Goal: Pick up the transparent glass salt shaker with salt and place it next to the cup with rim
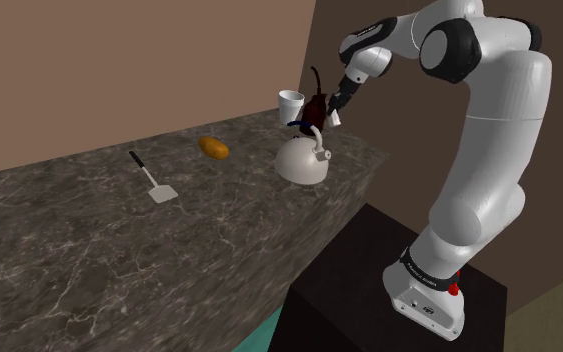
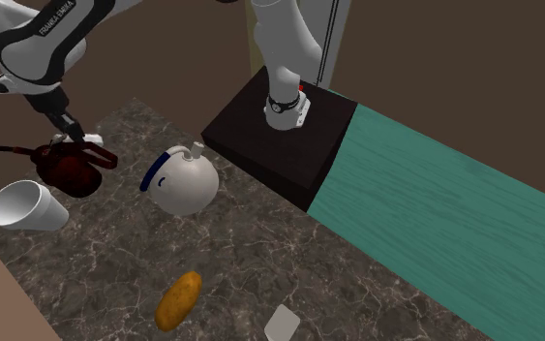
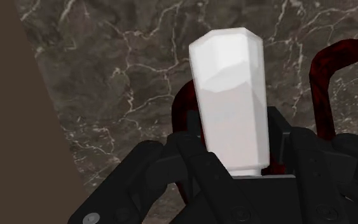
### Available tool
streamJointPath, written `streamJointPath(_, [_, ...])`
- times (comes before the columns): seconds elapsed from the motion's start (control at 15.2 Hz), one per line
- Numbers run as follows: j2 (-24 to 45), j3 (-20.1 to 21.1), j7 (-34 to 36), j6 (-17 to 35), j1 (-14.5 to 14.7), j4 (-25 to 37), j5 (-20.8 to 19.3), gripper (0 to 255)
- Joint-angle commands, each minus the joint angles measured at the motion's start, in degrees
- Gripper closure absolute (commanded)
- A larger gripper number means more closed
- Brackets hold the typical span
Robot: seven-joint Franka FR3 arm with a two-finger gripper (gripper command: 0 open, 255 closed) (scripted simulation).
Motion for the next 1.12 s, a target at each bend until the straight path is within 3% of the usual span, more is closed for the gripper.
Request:
streamJointPath(0.0, [0.72, 0.25, -0.57, 1.28, -0.07, -0.65, 0.60, 255])
streamJointPath(0.4, [2.86, 1.02, -2.40, 4.68, -0.47, -2.28, 2.40, 255])
streamJointPath(0.92, [2.86, 1.02, -2.40, 4.68, -0.47, -2.28, 2.40, 255])
streamJointPath(0.99, [2.86, 1.02, -2.40, 4.68, -0.47, -2.28, 2.40, 0])
streamJointPath(1.06, [2.86, 1.02, -2.40, 4.68, -0.47, -2.28, 2.40, 0])
